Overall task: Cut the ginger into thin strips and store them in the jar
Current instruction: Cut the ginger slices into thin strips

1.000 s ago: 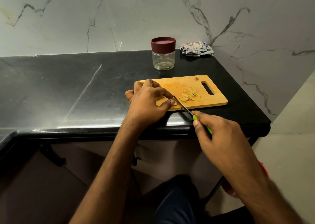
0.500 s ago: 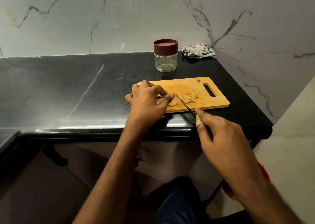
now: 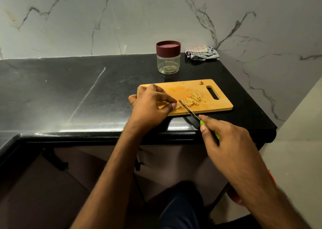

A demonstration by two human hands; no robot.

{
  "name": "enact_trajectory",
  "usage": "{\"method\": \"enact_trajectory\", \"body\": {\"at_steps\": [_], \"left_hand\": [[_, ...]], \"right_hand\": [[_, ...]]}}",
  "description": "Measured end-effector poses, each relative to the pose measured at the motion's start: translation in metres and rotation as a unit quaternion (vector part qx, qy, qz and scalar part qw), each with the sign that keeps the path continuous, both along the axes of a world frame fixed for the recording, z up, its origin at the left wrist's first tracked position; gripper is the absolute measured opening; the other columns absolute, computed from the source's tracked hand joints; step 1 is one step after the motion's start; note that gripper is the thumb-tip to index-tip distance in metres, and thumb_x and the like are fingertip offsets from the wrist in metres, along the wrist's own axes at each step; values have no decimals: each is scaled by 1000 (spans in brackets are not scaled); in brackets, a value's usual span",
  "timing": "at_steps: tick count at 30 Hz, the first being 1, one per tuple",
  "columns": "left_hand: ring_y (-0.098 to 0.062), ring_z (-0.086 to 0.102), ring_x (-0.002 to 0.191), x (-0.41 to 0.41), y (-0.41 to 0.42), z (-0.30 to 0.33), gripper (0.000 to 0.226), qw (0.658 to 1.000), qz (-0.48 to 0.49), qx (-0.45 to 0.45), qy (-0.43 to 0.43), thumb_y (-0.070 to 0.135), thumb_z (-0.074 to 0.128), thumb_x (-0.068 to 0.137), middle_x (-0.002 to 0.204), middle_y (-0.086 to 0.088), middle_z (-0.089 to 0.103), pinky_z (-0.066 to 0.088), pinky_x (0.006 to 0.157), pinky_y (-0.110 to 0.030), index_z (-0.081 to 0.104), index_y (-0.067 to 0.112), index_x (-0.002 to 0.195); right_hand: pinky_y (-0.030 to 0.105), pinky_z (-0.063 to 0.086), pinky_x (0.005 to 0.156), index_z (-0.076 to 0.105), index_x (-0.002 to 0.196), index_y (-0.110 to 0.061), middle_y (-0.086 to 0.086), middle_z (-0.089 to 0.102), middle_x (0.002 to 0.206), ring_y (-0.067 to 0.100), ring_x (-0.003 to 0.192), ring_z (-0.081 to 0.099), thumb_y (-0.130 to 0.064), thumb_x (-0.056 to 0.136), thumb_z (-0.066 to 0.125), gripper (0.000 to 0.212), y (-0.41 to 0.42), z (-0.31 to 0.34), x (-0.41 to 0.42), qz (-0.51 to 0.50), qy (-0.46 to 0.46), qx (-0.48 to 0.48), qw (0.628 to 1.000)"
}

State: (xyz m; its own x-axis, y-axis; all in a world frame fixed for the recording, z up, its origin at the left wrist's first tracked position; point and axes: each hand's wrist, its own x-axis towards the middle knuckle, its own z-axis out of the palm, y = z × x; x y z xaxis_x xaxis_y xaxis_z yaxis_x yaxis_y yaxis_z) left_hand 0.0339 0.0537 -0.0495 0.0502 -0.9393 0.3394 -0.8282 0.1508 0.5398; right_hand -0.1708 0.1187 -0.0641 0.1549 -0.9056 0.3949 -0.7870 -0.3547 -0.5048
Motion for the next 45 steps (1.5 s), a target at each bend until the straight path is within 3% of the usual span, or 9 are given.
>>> {"method": "enact_trajectory", "body": {"at_steps": [6, 16, 23, 30, 35, 41, 45], "left_hand": [[-8, 27, 120, 0, 0, 0, 11, 1000, -6, 2, -7, 48, 72, 87, 111, 20, 49, 15, 93, -36, 76, 44, 96], [-9, 29, 119, -1, -1, -1, 13, 1000, 6, 3, 4, 49, 75, 83, 107, 21, 49, 17, 93, -37, 78, 42, 93], [-10, 32, 121, 0, -1, 0, 11, 1000, 12, -6, 17, 50, 77, 80, 106, 19, 50, 19, 97, -39, 77, 42, 87], [-10, 32, 118, 1, -1, -1, 10, 1000, -7, -21, 0, 48, 77, 82, 104, 18, 47, 17, 96, -36, 77, 41, 89], [-8, 31, 117, 1, -2, 0, 8, 1000, -26, -17, -2, 45, 77, 83, 104, 19, 46, 18, 97, -37, 77, 40, 88], [-11, 32, 118, -1, -1, 0, 9, 1000, -21, -15, -4, 47, 77, 82, 105, 17, 47, 21, 96, -40, 77, 41, 89], [-10, 32, 118, 0, 0, 0, 5, 1000, -21, -20, 1, 47, 78, 82, 106, 17, 47, 21, 98, -40, 75, 44, 85]], "right_hand": [[5, 30, 66, 50, 137, -32, -8, 64, 112, -2, 86, 45, -37, 97, 45, 40, 2, 0, -2, -1, -5, 7, 1000], [13, 40, 76, 54, 133, -29, -7, 66, 111, -1, 88, 48, -36, 96, 47, 39, 1, 1, 1, 13, -3, -5, 1000], [10, 37, 68, 54, 133, -31, -8, 66, 107, 0, 82, 48, -37, 96, 47, 38, 3, 3, 0, 11, 1, 2, 1000], [15, 43, 72, 54, 133, -31, -6, 67, 106, 1, 82, 49, -37, 96, 47, 39, 4, 6, 1, 7, 8, 3, 1000], [4, 34, 59, 56, 131, -33, -6, 68, 103, 2, 71, 48, -36, 96, 47, 36, 0, 8, 5, 4, 2, 27, 1000], [13, 38, 65, 56, 131, -34, -6, 68, 107, 3, 82, 52, -38, 97, 47, 36, -13, 14, 15, -8, 27, 33, 999], [19, 40, 63, 53, 132, -41, -10, 63, 95, 3, 75, 47, -43, 96, 46, 36, -5, 13, 7, -30, 49, 32, 998]]}}
